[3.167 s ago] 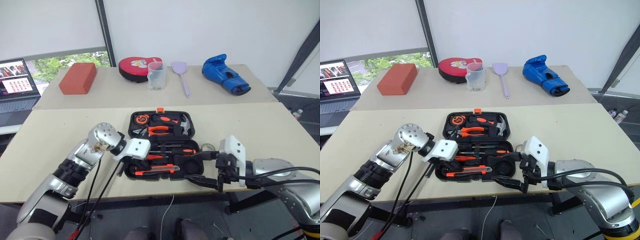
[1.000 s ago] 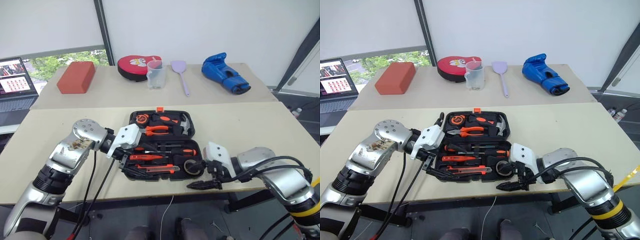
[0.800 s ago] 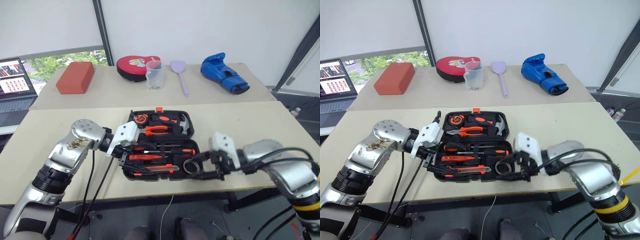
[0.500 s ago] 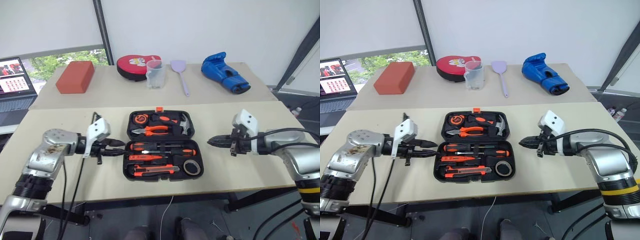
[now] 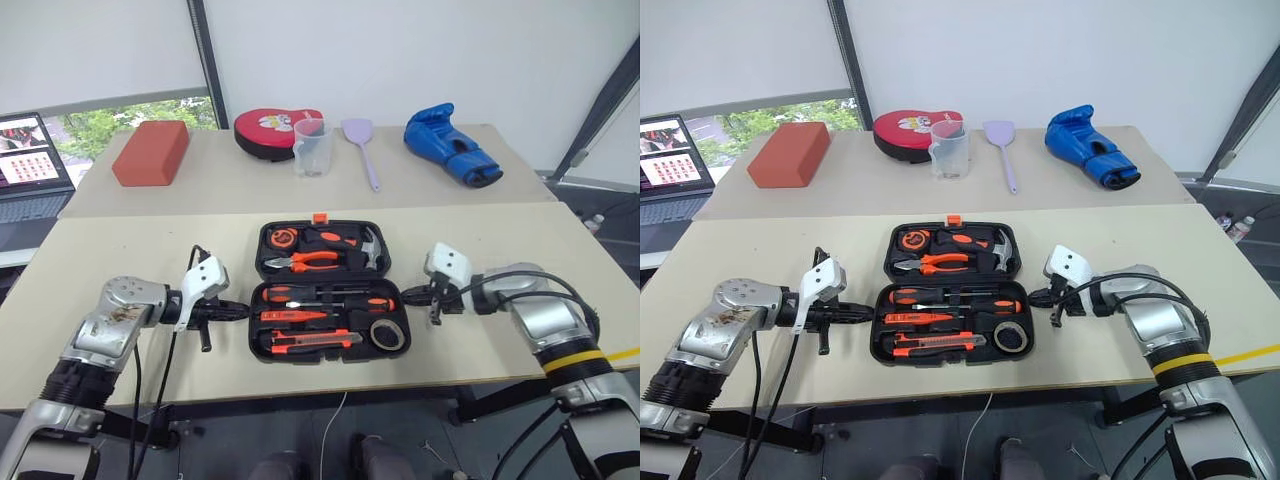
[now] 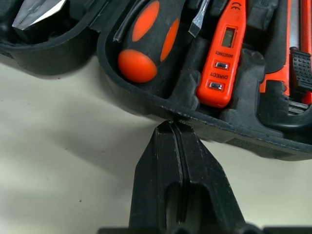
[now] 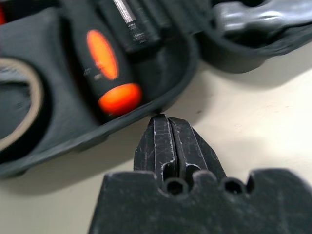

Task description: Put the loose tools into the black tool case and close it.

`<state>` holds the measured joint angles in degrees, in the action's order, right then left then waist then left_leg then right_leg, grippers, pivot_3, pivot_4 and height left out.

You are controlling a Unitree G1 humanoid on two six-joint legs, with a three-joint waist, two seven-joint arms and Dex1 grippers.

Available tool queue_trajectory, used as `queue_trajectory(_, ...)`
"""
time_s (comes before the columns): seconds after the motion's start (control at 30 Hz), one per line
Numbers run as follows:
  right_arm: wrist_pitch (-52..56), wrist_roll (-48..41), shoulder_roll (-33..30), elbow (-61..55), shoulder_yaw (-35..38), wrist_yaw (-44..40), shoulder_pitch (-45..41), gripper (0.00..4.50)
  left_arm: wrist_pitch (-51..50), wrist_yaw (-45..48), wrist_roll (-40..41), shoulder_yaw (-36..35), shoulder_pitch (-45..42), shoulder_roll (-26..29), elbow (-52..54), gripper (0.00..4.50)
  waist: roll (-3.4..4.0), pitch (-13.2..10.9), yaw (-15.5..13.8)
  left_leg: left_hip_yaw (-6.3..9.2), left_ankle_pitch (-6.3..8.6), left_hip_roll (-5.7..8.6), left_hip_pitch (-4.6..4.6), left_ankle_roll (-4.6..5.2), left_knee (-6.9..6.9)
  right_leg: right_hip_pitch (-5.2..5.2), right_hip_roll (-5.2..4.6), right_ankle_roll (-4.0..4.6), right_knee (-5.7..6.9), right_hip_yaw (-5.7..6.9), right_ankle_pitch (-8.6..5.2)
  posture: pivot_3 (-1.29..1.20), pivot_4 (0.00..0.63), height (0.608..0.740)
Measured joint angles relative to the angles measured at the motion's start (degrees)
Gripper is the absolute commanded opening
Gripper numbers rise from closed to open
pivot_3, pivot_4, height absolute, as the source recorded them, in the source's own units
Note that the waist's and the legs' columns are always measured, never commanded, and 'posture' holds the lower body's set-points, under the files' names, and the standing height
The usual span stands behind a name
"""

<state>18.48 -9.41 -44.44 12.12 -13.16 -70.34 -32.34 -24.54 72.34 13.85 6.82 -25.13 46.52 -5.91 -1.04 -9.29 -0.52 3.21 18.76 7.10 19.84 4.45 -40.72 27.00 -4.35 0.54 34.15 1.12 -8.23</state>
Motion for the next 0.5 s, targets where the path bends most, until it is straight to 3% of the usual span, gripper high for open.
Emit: queue_trajectory(0.5, 5.5, -2.7, -3.1, -16.9, 4.5, -0.8, 15.1, 0.0, -0.8, 5.1, 0.8, 0.9, 8.7, 3.8, 9.6, 0.05, 0.02, 0.0, 0.0, -0.02, 0.01, 0.0, 0.0, -0.02, -0.02, 0.01, 0.0, 0.02, 0.03, -0.07, 0.0, 0.0, 0.15, 0.74)
